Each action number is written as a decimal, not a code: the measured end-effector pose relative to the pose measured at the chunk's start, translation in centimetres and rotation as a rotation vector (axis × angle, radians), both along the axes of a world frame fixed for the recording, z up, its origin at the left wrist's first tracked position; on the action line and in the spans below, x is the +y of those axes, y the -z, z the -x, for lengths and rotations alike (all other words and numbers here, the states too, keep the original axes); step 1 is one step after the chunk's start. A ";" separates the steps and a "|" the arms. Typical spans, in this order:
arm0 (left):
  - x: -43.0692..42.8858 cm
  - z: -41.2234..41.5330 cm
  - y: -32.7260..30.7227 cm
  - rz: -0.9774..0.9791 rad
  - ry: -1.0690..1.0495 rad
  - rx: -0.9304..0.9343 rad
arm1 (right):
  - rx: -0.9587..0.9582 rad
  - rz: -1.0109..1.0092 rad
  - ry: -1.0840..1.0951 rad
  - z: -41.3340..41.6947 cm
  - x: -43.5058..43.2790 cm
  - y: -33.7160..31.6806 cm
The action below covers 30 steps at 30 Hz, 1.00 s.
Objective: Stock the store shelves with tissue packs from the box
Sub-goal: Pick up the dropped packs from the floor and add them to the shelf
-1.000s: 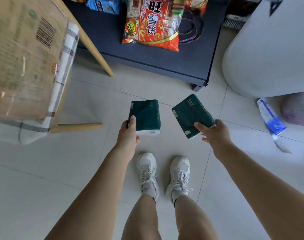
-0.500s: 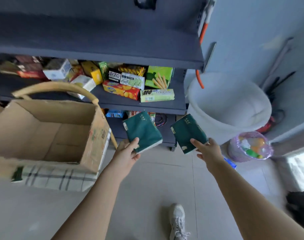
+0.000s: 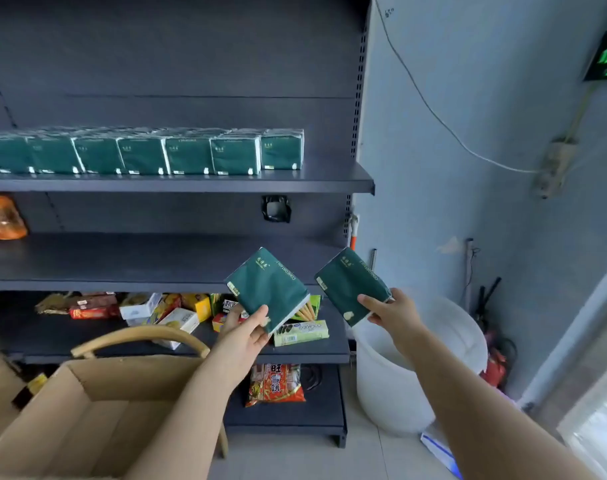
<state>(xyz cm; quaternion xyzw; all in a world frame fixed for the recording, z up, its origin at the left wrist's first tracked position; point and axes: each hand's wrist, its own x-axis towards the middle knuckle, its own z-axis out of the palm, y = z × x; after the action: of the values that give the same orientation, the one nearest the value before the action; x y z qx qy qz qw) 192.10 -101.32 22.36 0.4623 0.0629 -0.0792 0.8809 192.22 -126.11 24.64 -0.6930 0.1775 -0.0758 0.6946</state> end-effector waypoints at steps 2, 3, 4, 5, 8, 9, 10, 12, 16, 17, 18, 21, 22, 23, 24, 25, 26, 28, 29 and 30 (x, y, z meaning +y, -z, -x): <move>-0.3 -0.6 -2.5 0.044 0.001 -0.044 | -0.044 0.021 -0.029 -1.0 -0.4 -2.6; -0.6 -1.0 -3.8 0.062 0.002 -0.060 | -0.071 0.020 -0.041 -1.4 -0.6 -4.0; -0.9 -1.3 -5.0 0.078 -0.004 -0.075 | -0.100 0.025 -0.050 -2.0 -0.8 -5.3; -1.1 -1.7 -6.2 0.091 -0.016 -0.089 | -0.129 0.040 -0.059 -2.5 -1.0 -6.6; -1.8 -3.0 -9.3 0.131 -0.047 -0.135 | -0.183 0.065 -0.099 -4.4 -1.7 -9.8; -2.0 -3.4 -10.2 0.143 -0.052 -0.152 | -0.202 0.062 -0.123 -5.0 -1.8 -10.7; -2.1 -3.7 -11.0 0.145 -0.053 -0.176 | -0.221 0.058 -0.138 -5.7 -2.0 -11.4; -2.3 -4.5 -12.2 0.133 -0.055 -0.230 | -0.264 0.077 -0.154 -6.9 -2.4 -12.6; -2.4 -6.4 -14.0 0.121 -0.099 -0.292 | -0.315 0.178 -0.138 -9.5 -2.6 -14.4; -2.3 -7.0 -14.3 0.121 -0.119 -0.301 | -0.333 0.187 -0.122 -10.1 -2.5 -14.8; -2.2 -7.6 -14.7 0.123 -0.139 -0.310 | -0.351 0.187 -0.104 -10.7 -2.4 -15.3; -1.4 -10.0 -15.7 0.110 -0.185 -0.345 | -0.397 0.210 -0.077 -13.0 -1.6 -16.6; -0.9 -11.2 -16.1 0.094 -0.192 -0.361 | -0.406 0.219 -0.077 -14.1 -1.3 -16.9; -0.5 -12.4 -16.4 0.078 -0.199 -0.375 | -0.413 0.225 -0.075 -15.3 -1.0 -17.1; 0.0 -13.7 -16.6 0.067 -0.208 -0.386 | -0.404 0.242 -0.069 -16.6 -0.7 -17.3; 0.5 -15.2 -16.8 0.058 -0.217 -0.396 | -0.390 0.268 -0.065 -17.9 -0.3 -17.4; 1.0 -16.7 -16.9 0.049 -0.225 -0.402 | -0.372 0.303 -0.064 -19.4 0.1 -17.4; 1.9 -19.6 -17.2 0.032 -0.232 -0.403 | -0.340 0.387 -0.060 -22.2 1.0 -17.2; 2.3 -21.2 -17.4 0.024 -0.234 -0.396 | -0.325 0.443 -0.062 -23.6 1.5 -17.2; 2.7 -22.7 -17.6 0.010 -0.233 -0.389 | -0.317 0.501 -0.068 -25.0 2.1 -17.1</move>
<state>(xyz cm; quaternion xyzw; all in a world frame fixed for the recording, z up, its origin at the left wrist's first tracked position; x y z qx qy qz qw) 214.84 -98.62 39.94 0.4540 -0.0556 0.1136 0.8820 217.18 -124.02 41.77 -0.8278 0.0194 -0.2014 0.5233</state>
